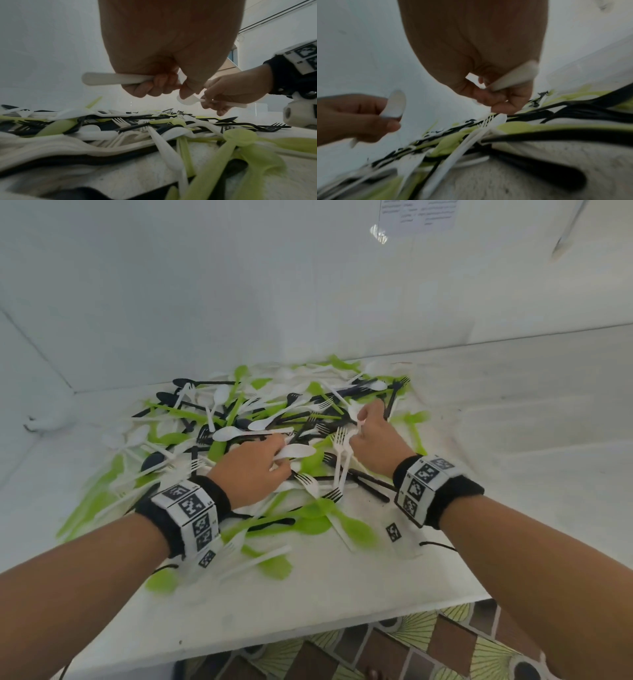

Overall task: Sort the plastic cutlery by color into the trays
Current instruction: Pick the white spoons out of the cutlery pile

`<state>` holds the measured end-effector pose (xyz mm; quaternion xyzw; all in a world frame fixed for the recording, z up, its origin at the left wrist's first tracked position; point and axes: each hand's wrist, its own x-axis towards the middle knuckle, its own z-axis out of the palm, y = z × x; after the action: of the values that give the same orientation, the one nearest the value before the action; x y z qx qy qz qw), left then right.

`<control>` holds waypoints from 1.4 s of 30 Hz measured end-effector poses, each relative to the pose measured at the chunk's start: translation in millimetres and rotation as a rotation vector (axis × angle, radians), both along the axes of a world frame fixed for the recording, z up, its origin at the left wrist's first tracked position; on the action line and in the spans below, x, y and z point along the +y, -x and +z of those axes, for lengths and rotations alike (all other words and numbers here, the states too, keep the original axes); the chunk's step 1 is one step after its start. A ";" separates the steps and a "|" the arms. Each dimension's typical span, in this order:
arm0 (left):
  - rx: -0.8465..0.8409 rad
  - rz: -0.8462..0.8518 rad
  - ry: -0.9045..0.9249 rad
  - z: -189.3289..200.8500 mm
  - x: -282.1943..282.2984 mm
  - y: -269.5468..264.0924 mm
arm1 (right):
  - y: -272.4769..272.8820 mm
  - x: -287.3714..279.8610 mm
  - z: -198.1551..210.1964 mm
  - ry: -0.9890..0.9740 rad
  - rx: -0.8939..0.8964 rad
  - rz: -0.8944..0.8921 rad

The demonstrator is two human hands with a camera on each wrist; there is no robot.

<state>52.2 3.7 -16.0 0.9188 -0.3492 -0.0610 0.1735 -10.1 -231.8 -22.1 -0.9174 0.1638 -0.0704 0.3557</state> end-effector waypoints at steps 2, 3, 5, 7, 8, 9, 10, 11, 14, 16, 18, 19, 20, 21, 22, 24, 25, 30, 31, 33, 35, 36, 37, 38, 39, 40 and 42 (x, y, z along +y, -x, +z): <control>-0.008 -0.002 -0.012 0.5 1.6 -1.2 | -0.4 7.2 -3.9 0.045 0.134 -0.026; -0.003 -0.006 -0.017 0.7 2.8 -1.0 | -1.5 10.8 -7.8 0.079 0.187 -0.024; 0.018 -0.010 -0.024 0.7 6.6 -0.1 | -6.4 13.7 -16.5 0.191 0.293 -0.002; 0.026 -0.010 -0.043 -0.5 11.5 0.6 | -11.7 11.7 -21.5 0.269 0.365 0.023; 0.023 -0.011 -0.060 -0.4 13.9 1.2 | -12.4 11.3 -19.1 0.286 0.386 0.031; 0.019 -0.009 -0.072 0.0 15.9 1.9 | -12.7 10.9 -16.2 0.309 0.391 0.047; 0.019 -0.004 -0.076 0.7 17.7 3.0 | -12.6 9.8 -13.5 0.328 0.389 0.064; 0.021 0.000 -0.073 1.6 19.5 4.2 | -13.9 7.6 -13.9 0.347 0.380 0.084; 0.019 0.009 -0.057 6.1 23.1 9.9 | -20.0 6.0 -15.1 0.321 0.327 0.095; 0.021 0.017 -0.048 8.8 27.2 12.9 | -24.2 8.2 -14.2 0.251 0.298 0.083; 0.028 0.034 -0.033 11.4 34.1 13.6 | -27.7 11.8 -9.8 0.154 0.253 0.042; 0.029 0.043 -0.025 13.0 38.4 13.5 | -29.6 15.1 -7.6 0.109 0.212 0.023; 0.029 0.051 -0.027 15.0 43.2 13.7 | -31.8 19.6 -5.2 0.073 0.169 0.009; 0.030 0.057 -0.038 16.5 48.8 14.1 | -34.1 25.4 -2.8 0.045 0.125 0.006; 0.035 0.067 -0.055 18.9 54.2 15.5 | -36.9 32.4 -0.5 0.022 0.087 0.014; 0.042 0.084 -0.062 23.0 68.1 19.0 | -41.8 51.5 4.1 -0.010 0.048 0.074; 0.045 0.087 -0.056 24.1 75.9 21.6 | -43.7 62.8 5.5 -0.001 0.050 0.132; 0.081 0.023 -0.135 28.7 112.0 48.7 | -51.0 114.5 3.1 0.083 0.114 0.494; 0.075 -0.021 -0.194 28.9 117.4 55.5 | -51.4 121.2 2.3 0.098 0.125 0.550; 0.076 -0.097 -0.305 26.8 127.2 67.5 | -51.9 129.3 0.9 0.160 0.132 0.636; 0.078 -0.133 -0.371 22.7 135.1 76.9 | -52.2 132.0 -0.5 0.222 0.128 0.697; 0.062 -0.149 -0.399 20.0 137.2 80.8 | -51.3 132.2 -0.4 0.245 0.125 0.720; 0.042 -0.156 -0.439 16.2 138.5 83.8 | -50.1 132.3 -0.1 0.266 0.130 0.738; 0.020 -0.156 -0.476 12.5 138.8 85.4 | -48.6 132.0 0.2 0.286 0.135 0.753; 0.005 -0.149 -0.510 10.1 137.9 86.3 | -46.3 131.2 1.1 0.305 0.140 0.765; -0.006 -0.141 -0.536 8.0 137.4 85.6 | -44.5 130.1 1.3 0.312 0.144 0.778; -0.016 -0.126 -0.558 5.6 136.9 83.3 | -40.9 127.7 0.1 0.291 0.157 0.808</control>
<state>-31.1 140.6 -10.4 0.9079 -0.3769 -0.1583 -0.0930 30.8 -104.1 -21.9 -0.9510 -0.1933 0.1223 0.2082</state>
